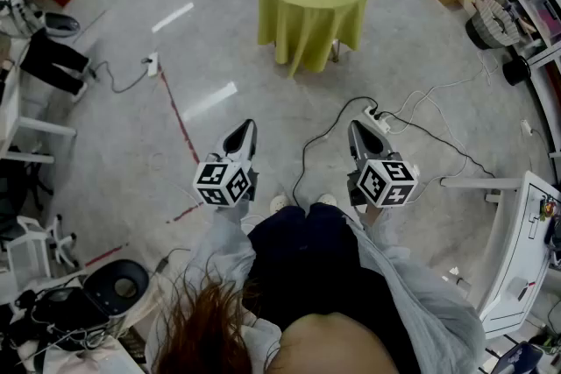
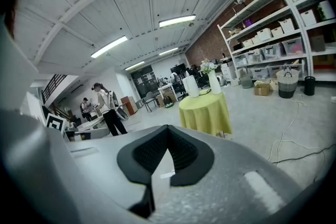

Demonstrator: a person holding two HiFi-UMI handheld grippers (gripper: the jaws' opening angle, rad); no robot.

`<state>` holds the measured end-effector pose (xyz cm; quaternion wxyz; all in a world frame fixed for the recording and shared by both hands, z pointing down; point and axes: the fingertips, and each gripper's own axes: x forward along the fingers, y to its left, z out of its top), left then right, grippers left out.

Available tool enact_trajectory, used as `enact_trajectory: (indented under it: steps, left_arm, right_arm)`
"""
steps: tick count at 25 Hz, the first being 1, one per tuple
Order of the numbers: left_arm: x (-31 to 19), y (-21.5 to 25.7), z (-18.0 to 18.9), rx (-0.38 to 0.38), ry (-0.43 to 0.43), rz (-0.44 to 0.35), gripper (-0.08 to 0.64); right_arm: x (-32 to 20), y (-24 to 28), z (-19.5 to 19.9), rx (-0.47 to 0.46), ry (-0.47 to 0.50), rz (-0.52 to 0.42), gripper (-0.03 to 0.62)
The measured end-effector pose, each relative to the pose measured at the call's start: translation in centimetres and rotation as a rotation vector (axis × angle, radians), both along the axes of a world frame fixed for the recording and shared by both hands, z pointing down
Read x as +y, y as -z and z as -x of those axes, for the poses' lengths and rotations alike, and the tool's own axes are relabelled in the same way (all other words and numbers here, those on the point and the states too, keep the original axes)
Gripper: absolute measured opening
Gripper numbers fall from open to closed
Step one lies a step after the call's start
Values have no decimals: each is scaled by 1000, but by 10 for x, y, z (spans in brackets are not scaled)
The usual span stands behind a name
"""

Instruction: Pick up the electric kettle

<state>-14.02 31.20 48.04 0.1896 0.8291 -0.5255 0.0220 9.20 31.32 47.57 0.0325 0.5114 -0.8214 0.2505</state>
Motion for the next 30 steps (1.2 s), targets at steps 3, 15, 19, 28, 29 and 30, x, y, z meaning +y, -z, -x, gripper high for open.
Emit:
enact_trajectory:
  steps: [3,15,19,28,29,30]
  left_arm:
    - [10,-2,-5,-7,-33,-2,18]
    - [23,-16,-24,-106,-75,30,18]
    - [23,-24,-39,-95,-73,31,19]
    - [33,-16,-80,17,-46,5,202]
    - [34,-17,-83,16,-52,12,224]
    - [33,-19,-84,16,-52,18,247]
  right_arm:
    - [7,-5,1,-5,-10,12,2]
    - [21,-5,-13,-35,-40,-10,2]
    - [21,-16,-30,-23,-39,1,2]
    - [24,-26,-57,-33,-2,30,2]
    - [25,-28,-56,-37,2,35,2]
    - [25,-29,-56,-39,6,38,2]
